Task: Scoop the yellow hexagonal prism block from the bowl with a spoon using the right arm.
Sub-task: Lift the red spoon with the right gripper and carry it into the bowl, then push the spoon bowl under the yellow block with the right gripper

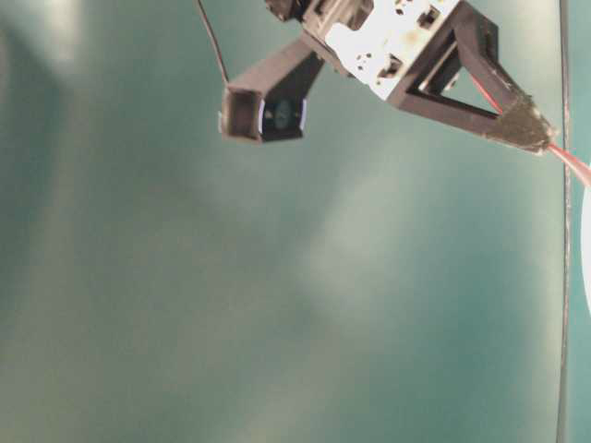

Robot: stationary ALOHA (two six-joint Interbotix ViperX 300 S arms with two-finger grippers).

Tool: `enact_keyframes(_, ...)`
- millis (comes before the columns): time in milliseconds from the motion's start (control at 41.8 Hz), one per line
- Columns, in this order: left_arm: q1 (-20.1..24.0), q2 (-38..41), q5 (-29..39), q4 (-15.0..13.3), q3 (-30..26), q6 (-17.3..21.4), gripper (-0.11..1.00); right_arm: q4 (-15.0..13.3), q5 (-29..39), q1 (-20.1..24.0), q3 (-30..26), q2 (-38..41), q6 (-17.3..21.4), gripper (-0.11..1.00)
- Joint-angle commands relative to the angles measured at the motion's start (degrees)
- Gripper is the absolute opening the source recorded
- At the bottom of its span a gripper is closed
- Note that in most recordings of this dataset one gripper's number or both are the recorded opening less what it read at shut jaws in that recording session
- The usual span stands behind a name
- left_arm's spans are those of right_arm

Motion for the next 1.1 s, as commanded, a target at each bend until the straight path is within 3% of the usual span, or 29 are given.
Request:
enact_keyframes(0,0.18,0.44,-0.53,0.09,-1.23,0.0,0.0,-1.32,0.79,-0.44,-1.67,-0.44,1.67,0.24)
enact_keyframes(120,0.18,0.53,-0.53,0.09,-1.14,0.0,0.0,-5.71,2.99,-0.53,-2.64,0.35,7.12,0.24)
enact_keyframes(359,0.18,0.53,-0.53,0.09,-1.14,0.0,0.0,-17.14,8.7,-0.44,-5.71,2.64,19.16,0.24)
enact_keyframes(526,0.18,0.44,-0.44,0.0,-1.14,0.0,0.0,-23.03,14.06,0.18,-9.05,5.01,23.64,0.24)
enact_keyframes(717,0.18,0.44,-0.44,0.0,-1.14,0.0,0.0,-25.75,16.44,0.62,-11.87,6.94,25.22,0.24)
enact_keyframes(1076,0.18,0.35,-0.35,0.09,-1.23,0.09,0.0,-26.63,14.94,0.62,-13.45,9.23,25.22,0.24)
